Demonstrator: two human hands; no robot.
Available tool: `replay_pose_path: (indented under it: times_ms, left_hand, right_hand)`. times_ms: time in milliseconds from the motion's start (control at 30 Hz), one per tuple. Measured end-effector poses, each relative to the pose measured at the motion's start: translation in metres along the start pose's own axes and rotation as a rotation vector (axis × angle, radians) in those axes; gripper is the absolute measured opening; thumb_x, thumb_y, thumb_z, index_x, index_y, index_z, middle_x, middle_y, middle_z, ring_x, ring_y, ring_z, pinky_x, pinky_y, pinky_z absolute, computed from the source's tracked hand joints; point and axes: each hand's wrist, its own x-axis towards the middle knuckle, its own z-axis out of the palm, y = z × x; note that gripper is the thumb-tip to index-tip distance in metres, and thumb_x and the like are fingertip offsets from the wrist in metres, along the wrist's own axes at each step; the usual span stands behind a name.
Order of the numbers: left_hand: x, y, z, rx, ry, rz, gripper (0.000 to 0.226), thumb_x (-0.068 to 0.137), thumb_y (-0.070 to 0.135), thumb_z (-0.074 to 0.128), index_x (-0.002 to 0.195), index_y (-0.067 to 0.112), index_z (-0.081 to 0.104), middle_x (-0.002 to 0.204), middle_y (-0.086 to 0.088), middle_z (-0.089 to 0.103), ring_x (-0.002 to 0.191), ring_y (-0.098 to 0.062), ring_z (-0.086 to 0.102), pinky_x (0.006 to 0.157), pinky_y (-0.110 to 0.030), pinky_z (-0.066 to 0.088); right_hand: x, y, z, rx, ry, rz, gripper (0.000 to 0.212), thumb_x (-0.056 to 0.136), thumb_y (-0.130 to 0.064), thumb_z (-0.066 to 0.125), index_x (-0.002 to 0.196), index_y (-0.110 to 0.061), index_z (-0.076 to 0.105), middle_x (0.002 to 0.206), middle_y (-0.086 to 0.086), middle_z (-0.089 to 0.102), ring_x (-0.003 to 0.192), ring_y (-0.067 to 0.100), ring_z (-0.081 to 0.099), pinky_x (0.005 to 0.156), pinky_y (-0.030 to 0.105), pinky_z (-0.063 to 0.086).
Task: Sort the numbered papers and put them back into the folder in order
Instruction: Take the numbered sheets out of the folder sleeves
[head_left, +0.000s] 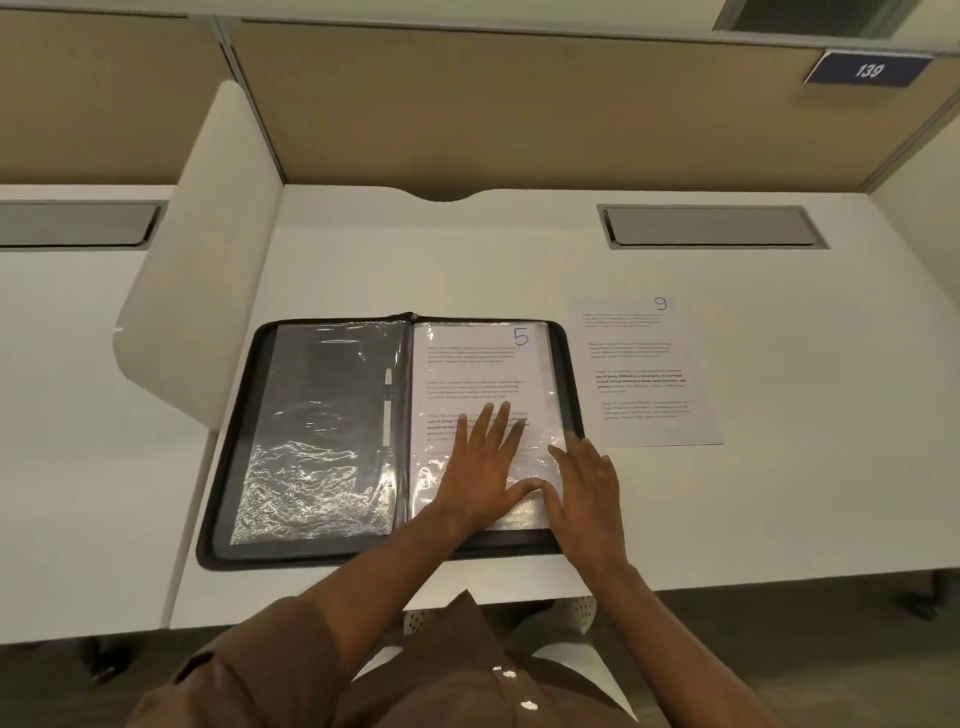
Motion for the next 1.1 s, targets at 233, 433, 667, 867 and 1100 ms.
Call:
replay_pose_path:
  times_ms: [233, 433, 667, 867, 1100]
  left_hand:
    - [0.005, 0.001, 0.018, 0.142, -0.168, -0.022, 0.09, 0.094, 0.072, 0.011, 0.16, 0.012, 0.019, 0.168, -0.012, 0.006, 0.155, -0.033, 0.004, 0.122, -0.061, 0.008]
    - [0.011, 0.006, 0.004, 0.122, -0.133, -0.018, 0.06, 0.109, 0.045, 0.027, 0.161, 0.018, 0.017, 0.169, -0.007, 0.004, 0.156, -0.03, 0.001, 0.125, -0.053, -0.002]
    - [0.02, -0.003, -0.016, 0.056, -0.151, 0.009, 0.051, 0.109, 0.042, 0.029, 0.156, 0.023, 0.034, 0.167, -0.002, 0.02, 0.153, -0.027, 0.019, 0.121, -0.048, 0.016]
    - [0.022, -0.006, -0.027, 0.011, -0.211, 0.019, 0.051, 0.109, 0.042, 0.027, 0.158, 0.026, 0.029, 0.168, 0.0, 0.017, 0.154, -0.024, 0.015, 0.124, -0.046, 0.015]
    - [0.015, -0.021, -0.033, -0.109, -0.193, 0.036, 0.065, 0.102, 0.06, 0.019, 0.16, 0.03, 0.019, 0.169, 0.001, 0.004, 0.156, -0.021, 0.002, 0.126, -0.047, 0.0]
  right_hand:
    - [-0.013, 0.016, -0.006, 0.026, -0.009, 0.054, 0.057, 0.102, -0.044, 0.051, 0.153, -0.023, 0.038, 0.161, 0.005, 0.037, 0.148, 0.027, 0.035, 0.122, 0.042, 0.014]
    - [-0.02, 0.007, -0.023, 0.226, 0.13, -0.285, 0.026, 0.097, -0.027, 0.06, 0.122, -0.022, 0.067, 0.125, -0.002, 0.068, 0.118, 0.013, 0.06, 0.103, 0.038, 0.051]
    - [-0.049, -0.023, -0.007, -0.017, -0.098, -0.69, 0.04, 0.101, -0.041, 0.044, 0.119, -0.02, 0.073, 0.12, -0.003, 0.072, 0.111, 0.013, 0.066, 0.1, 0.03, 0.051]
    - [-0.048, -0.05, 0.009, -0.228, -0.204, -0.46, 0.062, 0.099, -0.053, 0.046, 0.145, -0.011, 0.054, 0.15, 0.01, 0.052, 0.142, 0.025, 0.046, 0.118, 0.042, 0.019]
    - [-0.037, -0.063, 0.019, -0.283, -0.359, -0.366, 0.081, 0.1, -0.069, 0.023, 0.159, -0.015, 0.027, 0.165, 0.011, 0.024, 0.154, 0.028, 0.015, 0.123, 0.05, -0.002]
